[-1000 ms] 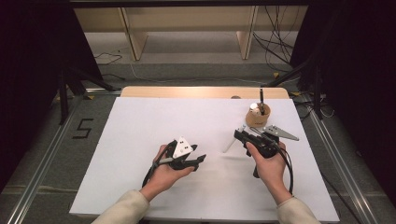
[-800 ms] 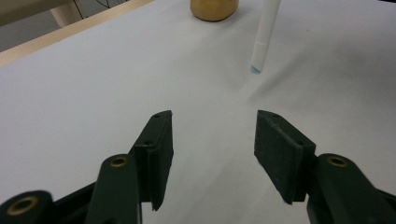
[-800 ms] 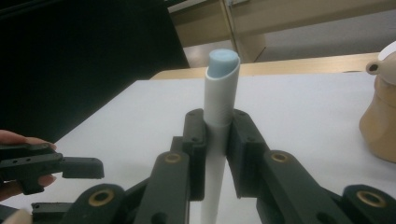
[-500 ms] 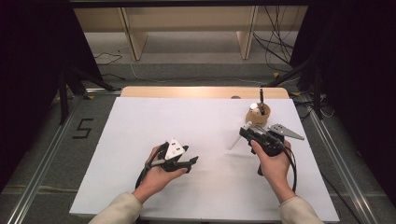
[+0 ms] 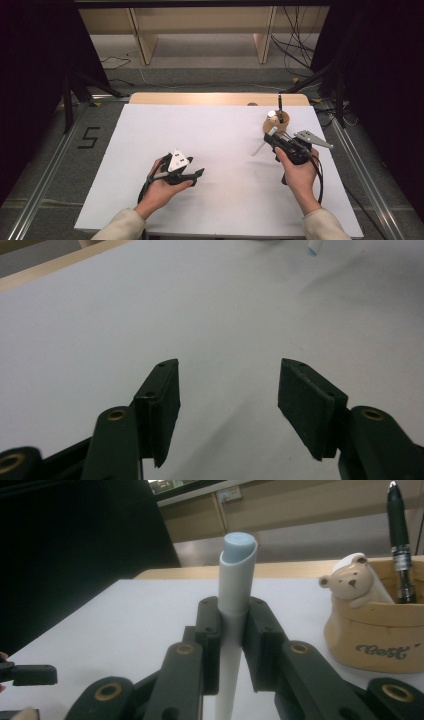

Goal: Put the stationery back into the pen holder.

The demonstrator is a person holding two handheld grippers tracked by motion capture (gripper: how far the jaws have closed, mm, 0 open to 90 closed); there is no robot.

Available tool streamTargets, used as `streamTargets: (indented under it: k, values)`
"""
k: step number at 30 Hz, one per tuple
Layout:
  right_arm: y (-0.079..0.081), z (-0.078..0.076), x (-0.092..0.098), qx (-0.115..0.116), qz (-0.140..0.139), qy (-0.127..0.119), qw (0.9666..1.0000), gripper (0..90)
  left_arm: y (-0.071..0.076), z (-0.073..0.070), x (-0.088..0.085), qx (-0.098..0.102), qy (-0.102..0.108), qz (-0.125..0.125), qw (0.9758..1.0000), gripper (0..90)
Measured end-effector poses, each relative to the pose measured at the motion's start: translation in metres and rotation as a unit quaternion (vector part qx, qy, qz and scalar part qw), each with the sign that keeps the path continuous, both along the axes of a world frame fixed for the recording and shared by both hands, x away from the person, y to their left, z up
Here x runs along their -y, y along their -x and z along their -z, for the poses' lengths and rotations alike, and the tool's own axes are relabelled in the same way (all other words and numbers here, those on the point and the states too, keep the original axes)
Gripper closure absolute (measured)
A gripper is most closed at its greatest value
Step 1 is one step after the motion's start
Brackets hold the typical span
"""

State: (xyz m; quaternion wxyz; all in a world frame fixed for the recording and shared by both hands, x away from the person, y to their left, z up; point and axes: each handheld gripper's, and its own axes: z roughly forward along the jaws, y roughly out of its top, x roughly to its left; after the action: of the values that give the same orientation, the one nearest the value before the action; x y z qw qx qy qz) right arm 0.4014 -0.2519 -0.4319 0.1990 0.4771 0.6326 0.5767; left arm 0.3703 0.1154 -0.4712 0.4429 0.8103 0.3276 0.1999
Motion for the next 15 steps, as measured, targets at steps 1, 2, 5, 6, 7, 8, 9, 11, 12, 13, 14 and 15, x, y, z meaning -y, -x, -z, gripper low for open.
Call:
streamTargets:
  k: [1,2,5,6,7,8,9,11,12,13,14,15]
  values:
    - [0.0,-0.001,0.001,-0.001,0.001,-0.001,1.0,78.4,0.0,0.0,-0.001,0.001,-0.002,0.0,1.0,41.8]
    - [-0.001,-0.001,0.002,0.001,0.004,0.001,1.0,78.4,0.0,0.0,-0.002,0.0,-0.002,-0.002,1.0,41.7]
    - [-0.001,-0.002,0.005,0.004,0.009,0.002,0.9999,78.4,0.0,0.0,-0.004,0.001,0.0,-0.005,1.0,41.7]
    - [-0.001,-0.002,0.006,0.002,0.011,0.001,0.9999,78.5,0.0,0.0,-0.005,0.001,0.0,-0.006,1.0,41.6]
    - [-0.002,-0.002,0.008,0.006,0.014,0.004,0.9999,78.4,0.0,0.0,-0.006,0.001,-0.003,-0.006,1.0,41.6]
    - [-0.002,-0.003,0.009,0.005,0.016,0.002,0.9999,78.4,0.0,0.0,-0.006,0.001,-0.001,-0.007,1.0,41.6]
    - [-0.002,-0.003,0.011,0.006,0.018,0.003,0.9998,78.5,0.0,0.0,-0.007,0.001,-0.001,-0.008,1.0,41.5]
    - [-0.003,-0.004,0.014,0.008,0.022,0.004,0.9997,78.4,0.0,0.001,-0.008,0.0,0.0,-0.01,1.0,41.4]
    - [-0.003,-0.004,0.015,0.008,0.025,0.004,0.9997,78.5,0.0,0.001,-0.008,0.0,0.0,-0.01,1.0,41.4]
    - [-0.004,-0.005,0.016,0.01,0.027,0.005,0.9996,78.4,0.0,0.001,-0.008,0.0,0.0,-0.01,0.9999,41.3]
    - [-0.004,-0.005,0.018,0.009,0.029,0.005,0.9995,78.4,0.0,0.001,-0.009,0.0,-0.001,-0.01,0.9999,41.2]
    - [-0.004,-0.005,0.019,0.01,0.031,0.006,0.9995,78.4,0.0,0.001,-0.009,-0.001,0.0,-0.011,0.9999,41.2]
